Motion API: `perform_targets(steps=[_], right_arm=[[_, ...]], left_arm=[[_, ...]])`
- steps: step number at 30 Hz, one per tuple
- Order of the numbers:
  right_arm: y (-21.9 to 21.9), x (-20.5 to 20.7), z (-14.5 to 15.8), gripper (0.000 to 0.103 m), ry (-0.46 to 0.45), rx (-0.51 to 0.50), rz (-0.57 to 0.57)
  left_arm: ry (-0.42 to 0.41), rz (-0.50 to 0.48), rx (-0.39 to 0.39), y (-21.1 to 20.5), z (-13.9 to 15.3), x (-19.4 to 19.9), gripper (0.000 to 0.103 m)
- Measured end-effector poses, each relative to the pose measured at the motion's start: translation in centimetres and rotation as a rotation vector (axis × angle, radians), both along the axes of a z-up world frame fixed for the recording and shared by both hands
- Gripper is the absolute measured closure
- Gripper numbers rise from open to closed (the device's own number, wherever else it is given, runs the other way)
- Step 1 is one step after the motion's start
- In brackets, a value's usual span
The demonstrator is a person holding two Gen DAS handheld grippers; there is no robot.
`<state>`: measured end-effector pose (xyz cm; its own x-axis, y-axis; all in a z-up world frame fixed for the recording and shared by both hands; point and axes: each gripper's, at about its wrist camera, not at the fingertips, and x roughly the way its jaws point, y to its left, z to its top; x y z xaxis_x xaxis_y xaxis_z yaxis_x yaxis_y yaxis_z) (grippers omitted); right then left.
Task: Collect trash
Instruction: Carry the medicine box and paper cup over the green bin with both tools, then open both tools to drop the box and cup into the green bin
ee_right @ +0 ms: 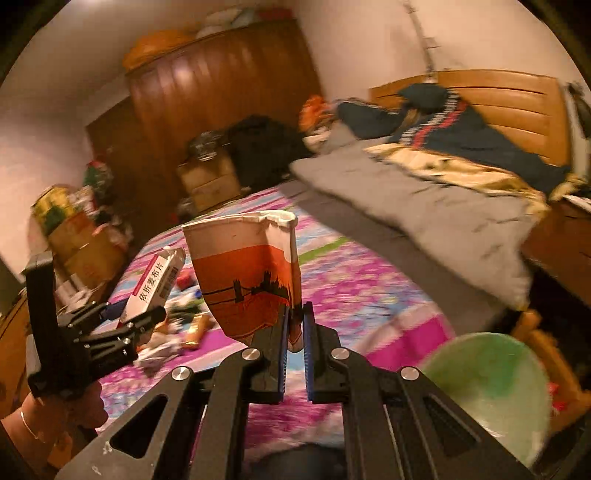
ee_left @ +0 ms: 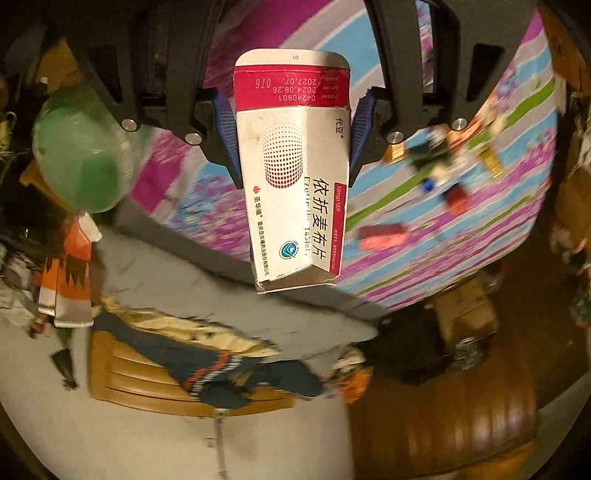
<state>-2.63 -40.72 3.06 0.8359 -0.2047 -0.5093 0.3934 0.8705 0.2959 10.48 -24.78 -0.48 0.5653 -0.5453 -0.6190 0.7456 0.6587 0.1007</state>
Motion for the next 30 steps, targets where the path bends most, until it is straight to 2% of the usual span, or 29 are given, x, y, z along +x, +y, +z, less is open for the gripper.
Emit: perform_targets(steps=[4,8,15,19,23,30], right_arm=[[-4.2,-4.9,-0.1,0.094,0.034,-0.001,-0.12],[-8.1,-9.7,-0.9,0.094,0.06,0.043,-0.242],[-12.5,-17.2,-2.5,0.094,0.132,0.107,-0.416],[-13.8,-19.7,-4.2,0.094,0.191,0.157,-0.473],[-14.0,-20.5,-6.0,0.094,0.245,0.183,-0.493],[-14.4,-20.2,-8.7,0.094,0.301,0.232,-0.501]], left_arm=[[-0.003,-0.127,0.007,-6.2,0.0,-2.5,0.053],[-0.007,-0.24,0.023,-11.4,-0.4,-5.2,0.053],[0.019,-0.438,0.074,-18.3,-2.0,-9.8,0.053],[0.053,-0.557,0.128,-20.7,-3.6,-11.9,0.053],[0.096,-0.655,0.193,-22.5,-6.0,-13.6,0.053],[0.117,-0.683,0.277,-23.5,-9.7,-15.5,0.053]])
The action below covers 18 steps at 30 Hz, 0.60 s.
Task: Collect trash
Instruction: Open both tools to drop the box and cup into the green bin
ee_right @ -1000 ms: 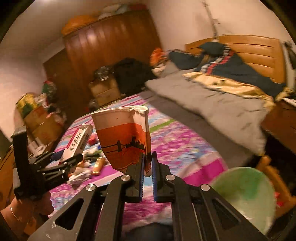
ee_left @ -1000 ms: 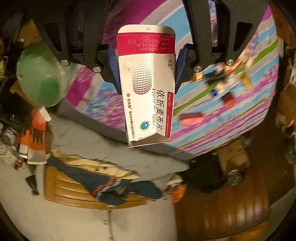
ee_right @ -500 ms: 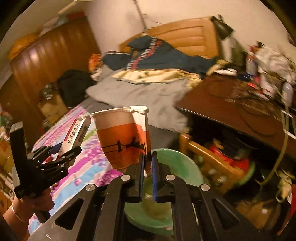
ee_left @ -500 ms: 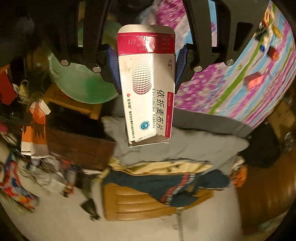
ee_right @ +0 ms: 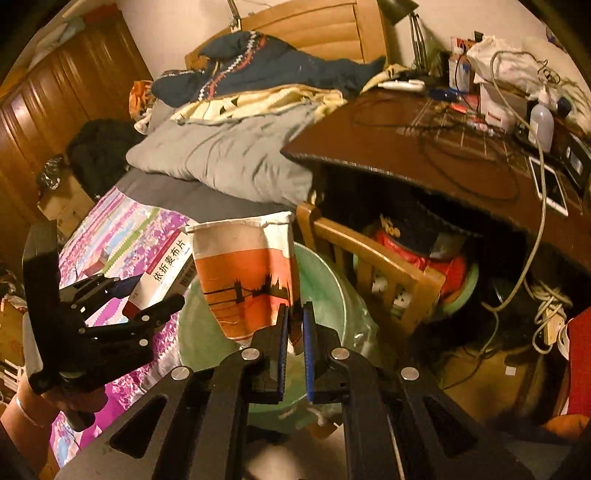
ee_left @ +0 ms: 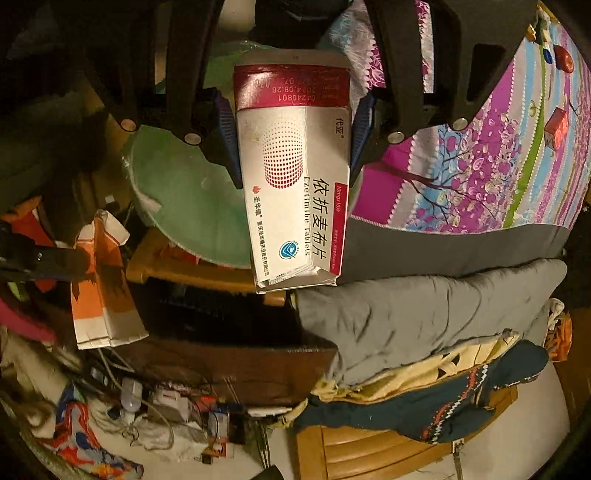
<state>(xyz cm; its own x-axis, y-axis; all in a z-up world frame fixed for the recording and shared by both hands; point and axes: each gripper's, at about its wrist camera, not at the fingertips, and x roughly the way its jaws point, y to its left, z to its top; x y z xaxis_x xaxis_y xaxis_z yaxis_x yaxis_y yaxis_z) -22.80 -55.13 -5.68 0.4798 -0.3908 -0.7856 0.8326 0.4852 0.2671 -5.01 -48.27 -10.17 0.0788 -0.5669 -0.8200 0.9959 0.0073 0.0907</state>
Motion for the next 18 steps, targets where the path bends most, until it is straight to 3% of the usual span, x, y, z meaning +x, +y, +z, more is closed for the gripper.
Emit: perform_targets(steps=[9,11,13,14,18], right_arm=[[-0.9,1.4,-1.3,0.094,0.0,0.034,0.01],[-1.2,1.9,-1.4,0.094,0.005,0.034,0.023],[-1.5,2.3,-1.6,0.081,0.009,0.033,0.016],[-1.6,2.3,-1.6,0.067,0.01,0.032,0.009],[-1.5,2.5,-1.6,0.067,0.014,0.016,0.011]], left_arm=[[-0.012,0.021,0.013,-0.8,-0.7,0.5,0.05],[-0.016,0.04,0.012,-1.1,-0.8,0.6,0.041],[-0.005,0.053,0.007,-1.1,-0.9,0.8,0.037],[-0.003,0.055,0.01,-1.1,-0.9,0.9,0.036],[-0.006,0.062,0.014,-0.9,-1.1,1.1,0.036]])
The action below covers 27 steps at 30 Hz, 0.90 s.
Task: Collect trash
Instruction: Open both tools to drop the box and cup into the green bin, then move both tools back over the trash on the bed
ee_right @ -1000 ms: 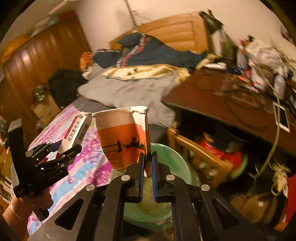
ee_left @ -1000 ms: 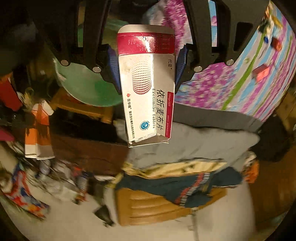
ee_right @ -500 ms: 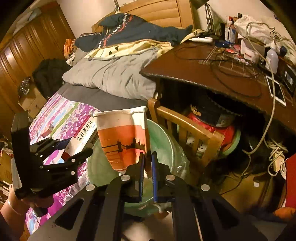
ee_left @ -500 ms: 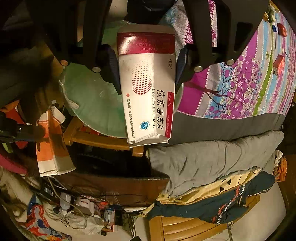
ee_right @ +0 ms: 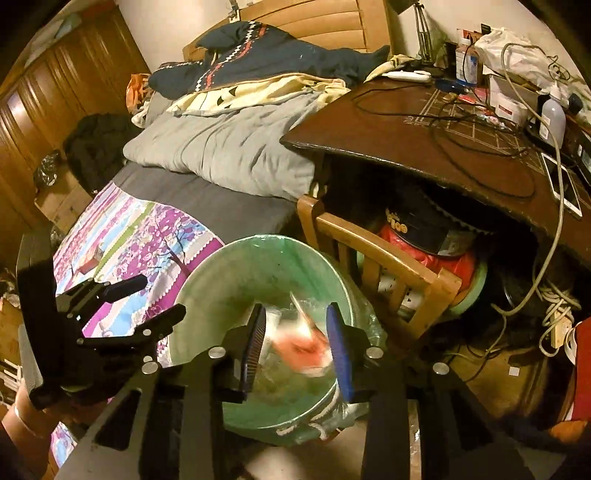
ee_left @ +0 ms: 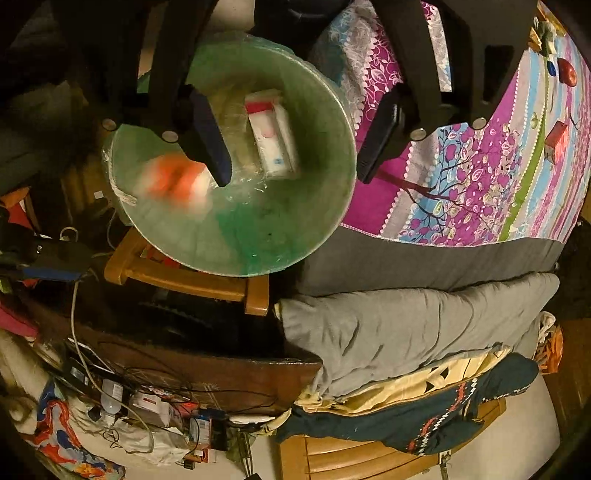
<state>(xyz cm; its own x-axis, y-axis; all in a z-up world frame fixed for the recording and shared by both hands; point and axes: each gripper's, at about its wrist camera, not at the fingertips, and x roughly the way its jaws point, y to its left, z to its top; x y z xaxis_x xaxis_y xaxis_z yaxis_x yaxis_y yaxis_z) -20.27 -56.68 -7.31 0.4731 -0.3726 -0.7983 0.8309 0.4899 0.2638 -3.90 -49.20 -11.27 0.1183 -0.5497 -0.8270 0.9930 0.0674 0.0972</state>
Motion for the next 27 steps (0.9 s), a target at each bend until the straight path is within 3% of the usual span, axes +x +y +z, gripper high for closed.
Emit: perform_targets(steps=[15,19,24,27], right_arm=[[0.6,-1.0,0.0,0.067,-0.037,-0.019,-0.033],[2.1,-0.3,1.0,0.062,-0.053,-0.122,-0.019],[5.6,1.9,2.8,0.045,-0.083,-0.324,0.017],[8.0,3.9,4.2,0.038,-0.124,-0.429,0.061]], left_arm=[[-0.022,0.003,-0.019,0.8,0.4,-0.4,0.036],[-0.031,0.057,-0.069,2.6,1.2,0.6,0.036],[-0.06,0.22,-0.149,7.0,2.0,3.8,0.036],[-0.123,0.333,-0.187,10.2,2.4,6.2,0.036]])
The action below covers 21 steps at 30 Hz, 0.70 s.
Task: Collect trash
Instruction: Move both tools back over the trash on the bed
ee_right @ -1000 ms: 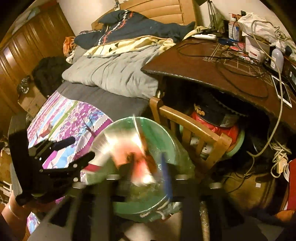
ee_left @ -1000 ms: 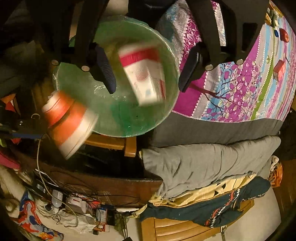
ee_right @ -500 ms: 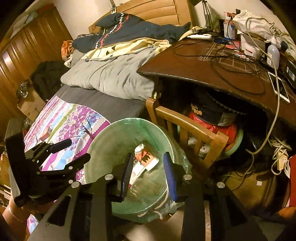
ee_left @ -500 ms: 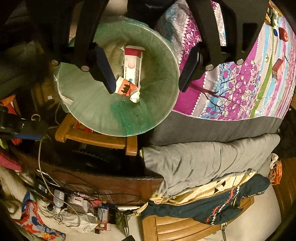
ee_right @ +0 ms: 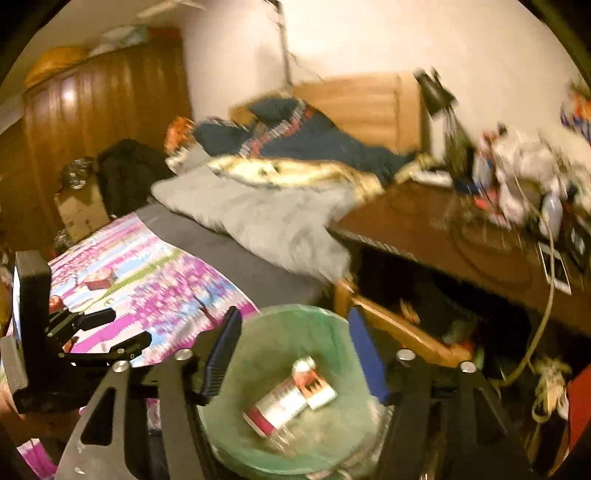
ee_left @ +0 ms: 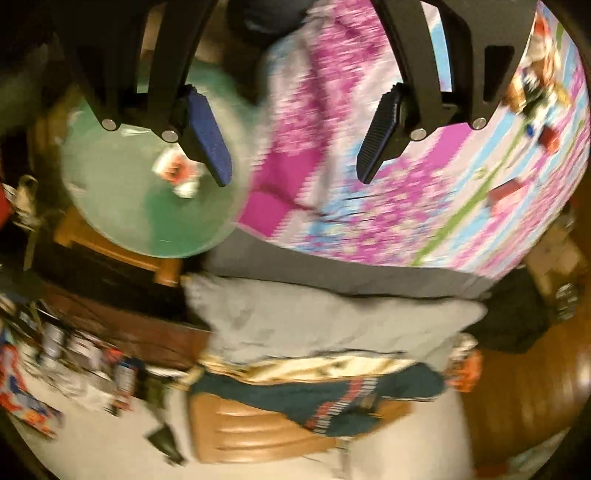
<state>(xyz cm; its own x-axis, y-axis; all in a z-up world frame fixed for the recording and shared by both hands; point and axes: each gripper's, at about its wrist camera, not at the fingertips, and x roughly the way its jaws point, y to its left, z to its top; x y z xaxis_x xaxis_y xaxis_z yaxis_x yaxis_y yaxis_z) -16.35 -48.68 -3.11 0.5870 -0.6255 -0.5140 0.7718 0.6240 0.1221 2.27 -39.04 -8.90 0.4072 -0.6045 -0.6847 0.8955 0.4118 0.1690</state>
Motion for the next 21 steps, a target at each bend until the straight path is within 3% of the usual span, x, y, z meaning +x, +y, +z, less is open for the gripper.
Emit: perform_targets(steps=[6,10,17,21], right_arm=[[4.2,4.5,1.7,0.033,-0.055,-0.11,0.091],[6.9,8.3,1.8,0.031,-0.064,-0.124,0.177],[12.1,15.7,1.0,0.028,-0.046,-0.106,0.355],[14.3,19.9,0.1,0.028,-0.03,-0.048,0.437]], left_arm=[[-0.034,0.204,-0.05,6.4,0.6,4.6,0.036],[-0.048,0.327,-0.057,10.9,0.6,7.3,0.036],[-0.058,0.501,-0.055,19.7,0.1,11.2,0.036],[-0.041,0.582,-0.025,24.6,-0.9,13.3,0.036]])
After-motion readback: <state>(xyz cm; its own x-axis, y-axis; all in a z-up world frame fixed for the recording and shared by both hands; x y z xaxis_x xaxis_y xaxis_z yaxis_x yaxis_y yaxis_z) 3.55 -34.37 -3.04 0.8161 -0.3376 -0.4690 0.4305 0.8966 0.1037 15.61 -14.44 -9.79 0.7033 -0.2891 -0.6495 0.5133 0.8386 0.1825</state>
